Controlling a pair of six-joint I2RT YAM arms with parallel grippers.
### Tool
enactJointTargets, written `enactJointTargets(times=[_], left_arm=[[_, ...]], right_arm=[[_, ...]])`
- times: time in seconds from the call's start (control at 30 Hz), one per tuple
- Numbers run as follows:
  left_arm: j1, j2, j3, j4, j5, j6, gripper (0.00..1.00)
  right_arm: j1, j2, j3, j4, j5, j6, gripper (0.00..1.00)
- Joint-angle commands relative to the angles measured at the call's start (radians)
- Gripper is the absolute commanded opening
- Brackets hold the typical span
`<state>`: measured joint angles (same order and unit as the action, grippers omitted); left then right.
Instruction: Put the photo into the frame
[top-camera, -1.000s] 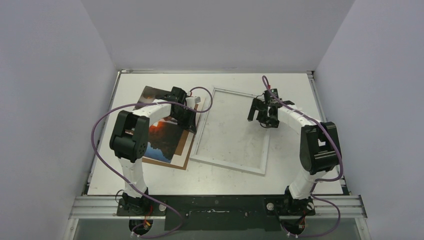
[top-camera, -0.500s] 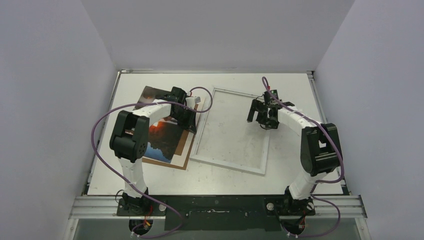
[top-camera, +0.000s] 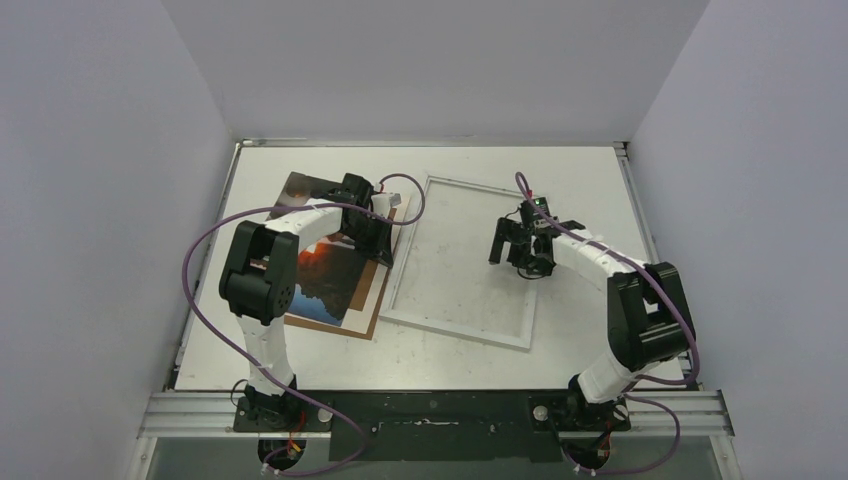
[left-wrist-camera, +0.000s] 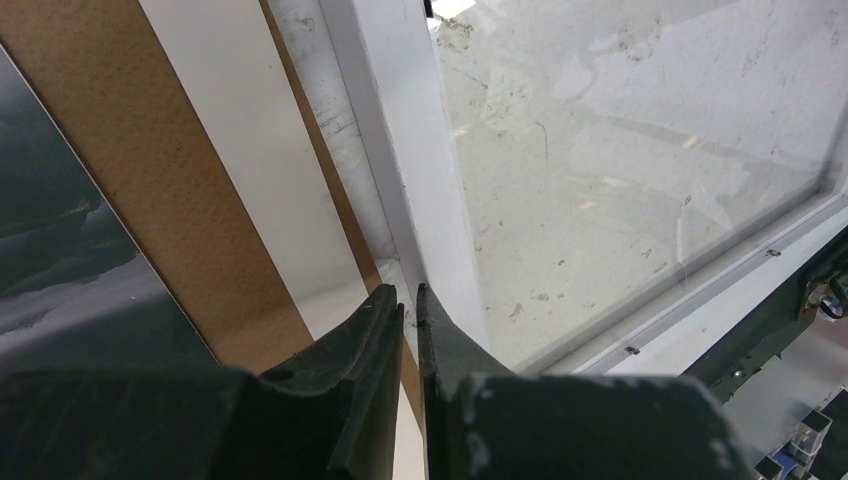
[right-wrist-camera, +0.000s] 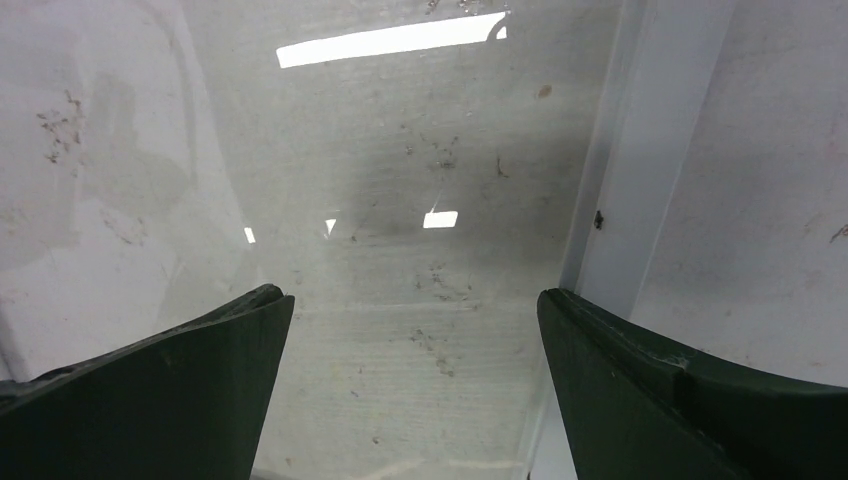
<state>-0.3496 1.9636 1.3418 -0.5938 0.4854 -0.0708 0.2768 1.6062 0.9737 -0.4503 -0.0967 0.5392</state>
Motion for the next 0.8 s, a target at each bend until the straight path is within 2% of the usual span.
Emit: enactJointTargets(times=[0.0, 0.33, 0.53, 0.6, 0.63, 0.77], left_arm=[[0.006, -0.020, 0.023, 0.008, 0.033, -0.001, 0.10], [0.008, -0.023, 0.018, 0.008, 0.034, 0.000, 0.10], [0.011, -0.026, 0.020, 0.006, 0.036, 0.003, 0.10], [0.012, -0.025, 0.020, 0.004, 0.039, 0.002, 0.10], [0.012, -0.024, 0.021, 0.004, 0.040, 0.002, 0.10], [0.014, -0.025, 0.020, 0.004, 0.042, 0.003, 0.10]], right_arm=[[0.013, -0.058, -0.032, 0.008, 0.034, 0.020, 1.00], [0.022, -0.050, -0.017, 0.004, 0.036, 0.022, 1.00], [0.019, -0.041, 0.118, -0.029, 0.046, 0.010, 1.00], [0.013, -0.013, 0.173, -0.036, 0.058, 0.003, 1.00], [0.009, 0.005, 0.212, -0.041, 0.064, 0.001, 0.96], [-0.015, 0.081, 0.297, -0.026, 0.081, -0.008, 0.95]])
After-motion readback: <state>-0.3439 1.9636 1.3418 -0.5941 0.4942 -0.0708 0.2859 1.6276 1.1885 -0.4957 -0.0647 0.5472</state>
